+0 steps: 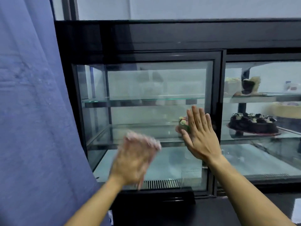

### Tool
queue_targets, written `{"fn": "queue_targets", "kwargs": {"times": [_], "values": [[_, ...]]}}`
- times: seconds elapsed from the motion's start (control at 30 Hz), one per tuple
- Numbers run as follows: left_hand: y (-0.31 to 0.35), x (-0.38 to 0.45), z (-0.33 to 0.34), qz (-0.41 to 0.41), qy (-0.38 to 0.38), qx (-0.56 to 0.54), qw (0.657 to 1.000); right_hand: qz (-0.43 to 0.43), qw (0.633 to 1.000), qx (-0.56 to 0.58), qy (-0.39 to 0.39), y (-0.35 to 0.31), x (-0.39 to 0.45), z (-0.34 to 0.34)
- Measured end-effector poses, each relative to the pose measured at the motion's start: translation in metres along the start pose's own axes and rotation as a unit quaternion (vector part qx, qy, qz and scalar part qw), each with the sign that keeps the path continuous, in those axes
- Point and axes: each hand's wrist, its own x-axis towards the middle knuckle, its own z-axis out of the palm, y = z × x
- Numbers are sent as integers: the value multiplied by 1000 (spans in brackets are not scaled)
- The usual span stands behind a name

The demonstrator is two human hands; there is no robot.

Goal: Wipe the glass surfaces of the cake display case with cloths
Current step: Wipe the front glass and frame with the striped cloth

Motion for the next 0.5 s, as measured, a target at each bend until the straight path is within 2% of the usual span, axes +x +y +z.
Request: {"fn": "queue_targets", "kwargs": {"times": [0.03,0.07,0.13,0.23,0.27,0.3,0.33,0.4,0.47,0.5], "values": [[17,-26,9,106,-25,16,994,-20,1000,-16,-2,7,3,-2],[24,-45,17,179,-49,40,982,-37,999,-27,-4,15,2,-3],[24,-56,21,247,-74,58,965,-29,999,-26,-3,30,-4,-4],[1,-14,8,319,-79,42,944,58,998,22,8,39,-13,-1],[-12,15,-1,301,-67,31,951,75,996,48,12,37,-14,1],[-24,51,-12,243,-42,18,969,86,993,76,15,35,-13,2],[-37,90,-23,155,-7,6,988,93,991,99,18,34,-12,2],[-54,162,-45,-4,45,6,999,94,987,126,25,33,-11,0],[-55,204,-54,-67,50,20,996,90,985,146,35,38,-14,-3],[-48,211,-53,-58,49,23,997,86,984,154,37,41,-15,-5]]}}
